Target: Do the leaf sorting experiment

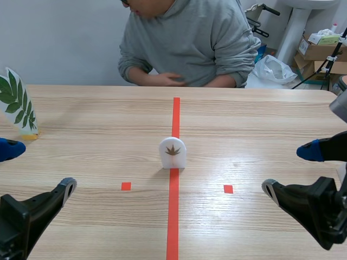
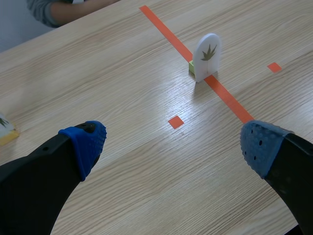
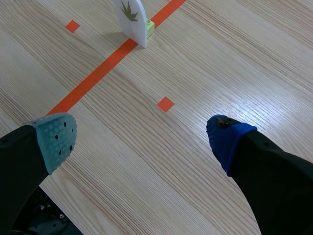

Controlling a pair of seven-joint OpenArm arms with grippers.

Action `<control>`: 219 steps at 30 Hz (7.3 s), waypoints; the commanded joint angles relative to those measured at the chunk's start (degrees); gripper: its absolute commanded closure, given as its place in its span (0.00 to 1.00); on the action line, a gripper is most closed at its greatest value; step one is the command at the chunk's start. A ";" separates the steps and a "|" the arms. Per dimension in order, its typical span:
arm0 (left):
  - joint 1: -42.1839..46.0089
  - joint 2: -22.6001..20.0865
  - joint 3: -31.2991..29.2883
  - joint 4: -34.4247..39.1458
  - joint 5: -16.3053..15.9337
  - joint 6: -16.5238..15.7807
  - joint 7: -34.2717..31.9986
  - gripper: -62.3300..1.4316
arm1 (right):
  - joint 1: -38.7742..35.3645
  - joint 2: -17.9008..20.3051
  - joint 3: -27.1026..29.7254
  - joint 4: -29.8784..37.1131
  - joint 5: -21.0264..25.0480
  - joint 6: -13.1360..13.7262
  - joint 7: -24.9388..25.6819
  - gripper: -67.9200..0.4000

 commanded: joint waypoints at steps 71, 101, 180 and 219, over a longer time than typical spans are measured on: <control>-0.15 0.15 0.17 0.63 -0.20 -0.13 -0.20 0.06 | 63.84 -14.01 -53.07 -65.29 -29.59 0.20 19.61 0.71; -0.17 0.15 0.17 0.63 -0.22 -0.13 -0.20 0.06 | 46.99 1.31 -32.11 -39.65 -12.41 -19.54 4.92 0.96; -4.28 -1.88 0.17 0.63 -0.20 -1.46 1.73 0.06 | 2.58 -3.56 6.73 -12.11 -9.94 -7.43 4.50 0.06; -4.31 -1.75 0.17 0.42 -0.20 -2.67 3.93 0.06 | -13.92 0.11 5.62 12.85 -7.04 0.44 1.22 0.06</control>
